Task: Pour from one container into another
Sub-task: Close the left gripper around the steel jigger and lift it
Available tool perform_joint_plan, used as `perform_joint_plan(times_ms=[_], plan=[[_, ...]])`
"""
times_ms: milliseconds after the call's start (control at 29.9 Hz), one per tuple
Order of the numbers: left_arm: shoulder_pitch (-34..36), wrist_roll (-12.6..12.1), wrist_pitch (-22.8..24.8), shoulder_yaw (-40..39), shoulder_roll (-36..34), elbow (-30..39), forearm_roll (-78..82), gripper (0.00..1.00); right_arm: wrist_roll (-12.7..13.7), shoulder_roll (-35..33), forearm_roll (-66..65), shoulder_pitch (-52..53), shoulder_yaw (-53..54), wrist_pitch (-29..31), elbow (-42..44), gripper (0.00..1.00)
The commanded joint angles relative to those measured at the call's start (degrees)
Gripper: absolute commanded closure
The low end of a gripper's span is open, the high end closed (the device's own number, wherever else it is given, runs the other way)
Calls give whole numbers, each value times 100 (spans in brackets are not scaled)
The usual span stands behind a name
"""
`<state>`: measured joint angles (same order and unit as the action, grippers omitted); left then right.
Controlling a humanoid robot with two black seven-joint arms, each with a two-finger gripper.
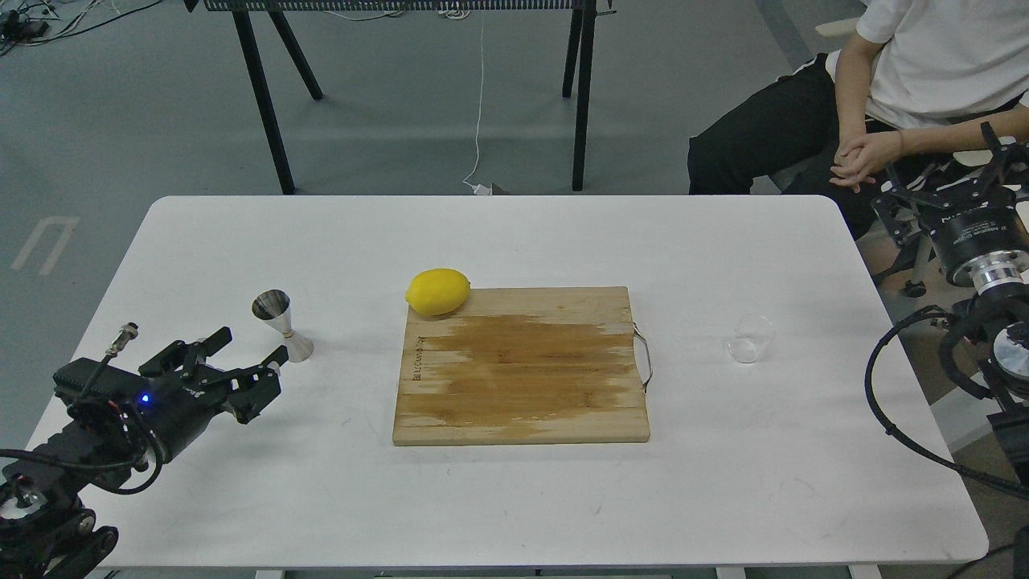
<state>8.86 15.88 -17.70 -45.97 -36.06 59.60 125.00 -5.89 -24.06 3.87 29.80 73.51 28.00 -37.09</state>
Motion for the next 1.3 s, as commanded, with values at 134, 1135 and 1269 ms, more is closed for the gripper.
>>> perform_joint_plan(times_ms=[134,1135,1269], plan=[[669,-23,-287,475,538,-1151,0,19,0,-37,0,-1,5,0,9,0],[1355,126,-357,633,1295,-2480,0,86,0,-46,-9,-1,-13,0,53,0],[1373,152,-471,616,1304,-2375,0,92,0,-46,-9,-1,-4,0,62,0]])
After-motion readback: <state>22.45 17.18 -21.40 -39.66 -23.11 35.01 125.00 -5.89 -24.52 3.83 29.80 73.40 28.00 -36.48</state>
